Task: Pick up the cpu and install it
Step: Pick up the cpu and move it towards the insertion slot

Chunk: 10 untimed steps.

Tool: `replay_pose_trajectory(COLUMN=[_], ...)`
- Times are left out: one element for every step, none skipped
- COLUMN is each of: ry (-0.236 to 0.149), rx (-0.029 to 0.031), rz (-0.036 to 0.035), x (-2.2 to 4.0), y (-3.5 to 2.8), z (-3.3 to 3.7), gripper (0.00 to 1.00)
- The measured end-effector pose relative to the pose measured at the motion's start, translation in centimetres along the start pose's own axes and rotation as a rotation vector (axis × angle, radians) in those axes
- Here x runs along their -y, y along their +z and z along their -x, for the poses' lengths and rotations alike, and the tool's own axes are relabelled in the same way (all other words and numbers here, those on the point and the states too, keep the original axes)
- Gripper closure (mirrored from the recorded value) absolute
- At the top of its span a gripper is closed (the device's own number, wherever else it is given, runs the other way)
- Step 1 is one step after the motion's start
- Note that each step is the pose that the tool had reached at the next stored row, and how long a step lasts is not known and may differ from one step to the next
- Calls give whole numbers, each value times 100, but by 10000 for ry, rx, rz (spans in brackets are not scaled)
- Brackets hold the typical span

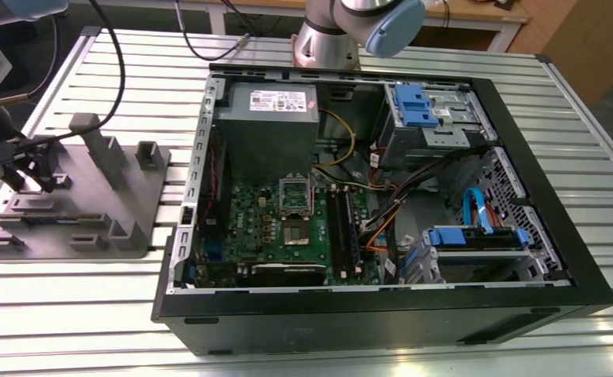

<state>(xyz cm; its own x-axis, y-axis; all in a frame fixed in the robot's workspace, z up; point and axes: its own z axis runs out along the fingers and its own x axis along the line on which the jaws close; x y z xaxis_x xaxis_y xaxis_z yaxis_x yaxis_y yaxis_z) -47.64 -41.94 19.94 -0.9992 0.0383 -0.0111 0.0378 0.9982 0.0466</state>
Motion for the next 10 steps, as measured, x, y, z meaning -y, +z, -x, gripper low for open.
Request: replay_pose_trajectory(ry=[0, 0, 0, 0, 0, 0, 0, 0, 0, 0], rx=[0, 0, 0, 0, -1, 0, 0, -1, 0, 0], rz=[0, 0, 0, 0, -1, -1, 0, -1, -1, -2], x=[0, 0, 0, -1, 0, -1, -1, -1, -1, -1], y=[-2, -8, -9, -10, -12, -12, -13, -17, -18, -19], z=[0, 0, 0, 0, 0, 0, 0, 0, 0, 0], gripper=[53, 53, 53, 53, 53, 53, 53, 53, 53, 53])
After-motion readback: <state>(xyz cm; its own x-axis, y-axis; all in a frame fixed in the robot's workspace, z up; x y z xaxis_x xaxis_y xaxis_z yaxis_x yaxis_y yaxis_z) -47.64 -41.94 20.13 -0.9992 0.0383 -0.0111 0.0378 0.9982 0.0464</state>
